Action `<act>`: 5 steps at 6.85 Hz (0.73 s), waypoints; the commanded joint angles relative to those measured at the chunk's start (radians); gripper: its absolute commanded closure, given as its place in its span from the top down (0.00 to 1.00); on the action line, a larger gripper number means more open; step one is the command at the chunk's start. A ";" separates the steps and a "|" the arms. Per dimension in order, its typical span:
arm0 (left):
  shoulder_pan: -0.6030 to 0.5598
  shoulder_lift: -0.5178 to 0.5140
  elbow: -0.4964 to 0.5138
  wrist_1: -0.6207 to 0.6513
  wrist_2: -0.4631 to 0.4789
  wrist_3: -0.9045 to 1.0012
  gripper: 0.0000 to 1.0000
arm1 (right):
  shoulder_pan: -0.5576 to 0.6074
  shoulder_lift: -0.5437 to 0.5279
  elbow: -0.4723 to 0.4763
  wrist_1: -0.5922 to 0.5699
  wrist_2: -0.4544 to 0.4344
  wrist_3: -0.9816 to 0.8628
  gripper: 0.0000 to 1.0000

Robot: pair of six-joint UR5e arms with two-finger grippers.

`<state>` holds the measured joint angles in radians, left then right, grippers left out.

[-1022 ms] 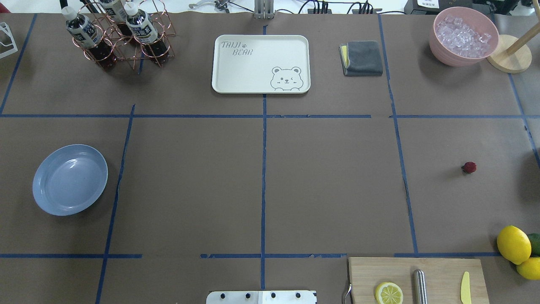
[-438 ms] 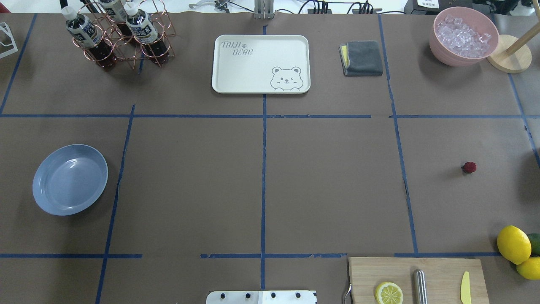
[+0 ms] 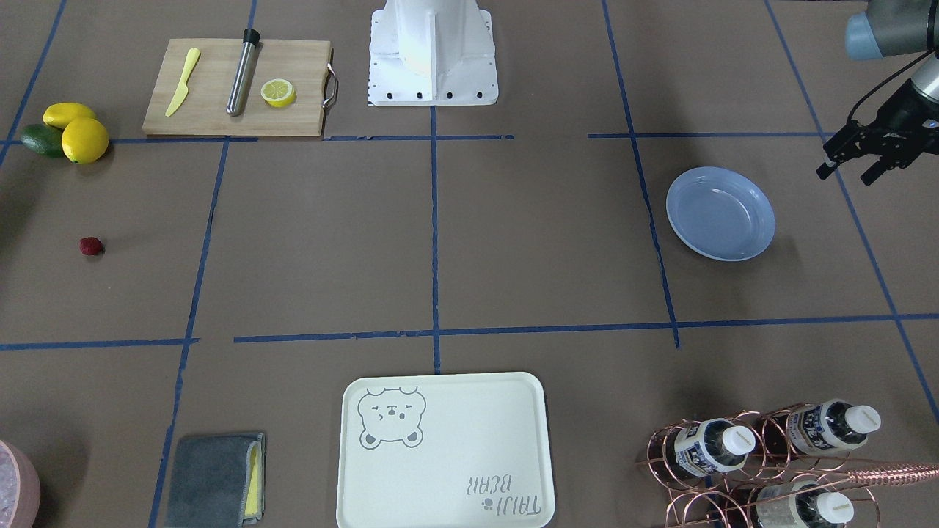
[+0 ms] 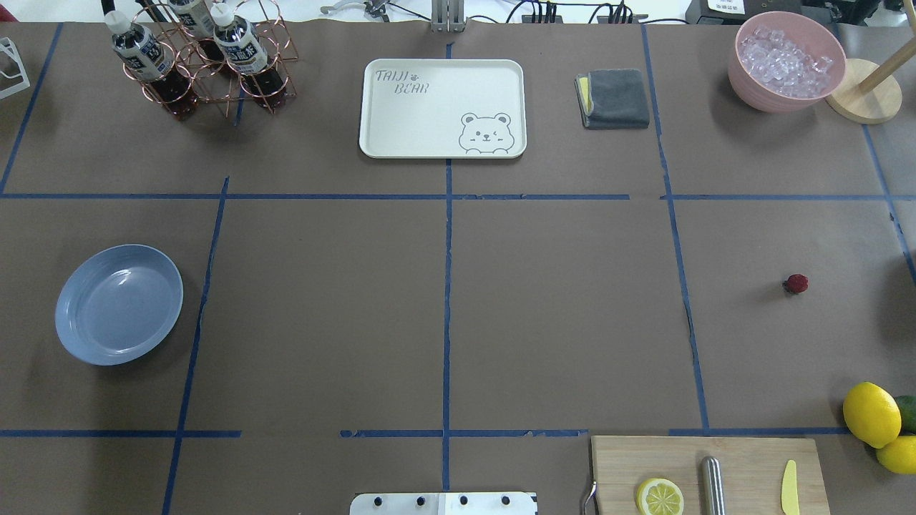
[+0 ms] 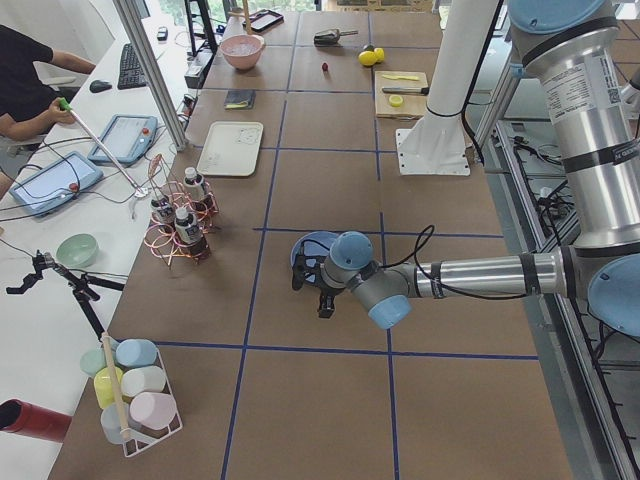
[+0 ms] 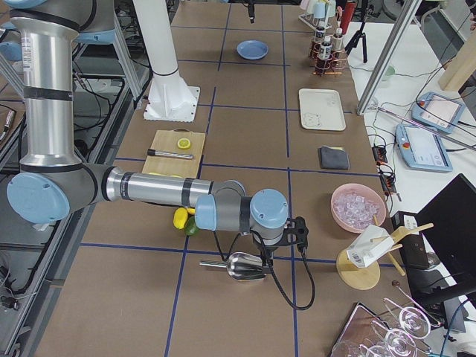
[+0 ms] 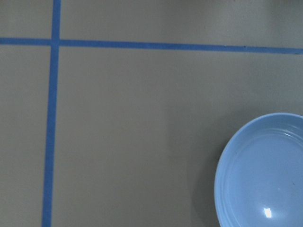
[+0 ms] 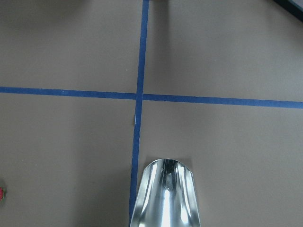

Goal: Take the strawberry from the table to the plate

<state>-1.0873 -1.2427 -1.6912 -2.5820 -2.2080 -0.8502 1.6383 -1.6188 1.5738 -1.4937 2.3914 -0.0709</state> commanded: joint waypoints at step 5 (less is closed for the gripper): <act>0.240 -0.109 0.039 -0.015 0.233 -0.188 0.89 | 0.000 0.004 0.026 0.000 0.005 0.000 1.00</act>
<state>-0.8792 -1.3333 -1.6684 -2.5985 -2.0096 -1.0320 1.6383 -1.6173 1.5995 -1.4937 2.3961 -0.0706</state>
